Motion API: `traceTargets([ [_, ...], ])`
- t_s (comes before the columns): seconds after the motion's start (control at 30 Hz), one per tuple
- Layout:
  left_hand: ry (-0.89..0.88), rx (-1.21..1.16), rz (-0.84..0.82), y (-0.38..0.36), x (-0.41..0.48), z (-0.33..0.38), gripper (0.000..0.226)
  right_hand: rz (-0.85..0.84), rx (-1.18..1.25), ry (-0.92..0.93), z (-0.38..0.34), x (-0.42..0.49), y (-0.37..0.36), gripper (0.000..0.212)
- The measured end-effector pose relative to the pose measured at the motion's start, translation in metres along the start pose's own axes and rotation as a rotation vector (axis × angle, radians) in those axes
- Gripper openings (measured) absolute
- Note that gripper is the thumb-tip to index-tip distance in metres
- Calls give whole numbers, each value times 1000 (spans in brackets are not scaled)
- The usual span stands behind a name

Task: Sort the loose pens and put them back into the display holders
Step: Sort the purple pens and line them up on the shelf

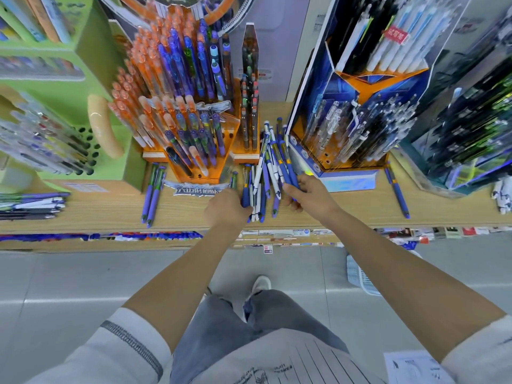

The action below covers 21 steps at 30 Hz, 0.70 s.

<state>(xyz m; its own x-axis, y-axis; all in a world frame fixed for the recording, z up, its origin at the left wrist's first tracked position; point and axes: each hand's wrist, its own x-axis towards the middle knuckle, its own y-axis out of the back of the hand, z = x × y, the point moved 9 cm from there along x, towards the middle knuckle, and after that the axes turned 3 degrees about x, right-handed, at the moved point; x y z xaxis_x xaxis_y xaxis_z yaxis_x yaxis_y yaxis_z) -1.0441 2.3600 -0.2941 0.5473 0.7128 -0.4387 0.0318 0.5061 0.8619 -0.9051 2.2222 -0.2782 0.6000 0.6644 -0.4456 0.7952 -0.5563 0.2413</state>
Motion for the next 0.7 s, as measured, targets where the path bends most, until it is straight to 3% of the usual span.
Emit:
traceTargets([
  [0.27,43,-112,-87,-4,2,0,31,16,58,-6,2,-2,6,12],
  [0.4,86,-372,-157,-5,-2,-6,28,36,59,17,0,-3,8,14],
  [0.53,122,-825,-302,-13,-14,-8,10,60,61,37,-4,-11,7,14],
  [0.7,-11,-905,-388,-1,-33,-4,9,103,123,58,-6,-31,-5,13],
])
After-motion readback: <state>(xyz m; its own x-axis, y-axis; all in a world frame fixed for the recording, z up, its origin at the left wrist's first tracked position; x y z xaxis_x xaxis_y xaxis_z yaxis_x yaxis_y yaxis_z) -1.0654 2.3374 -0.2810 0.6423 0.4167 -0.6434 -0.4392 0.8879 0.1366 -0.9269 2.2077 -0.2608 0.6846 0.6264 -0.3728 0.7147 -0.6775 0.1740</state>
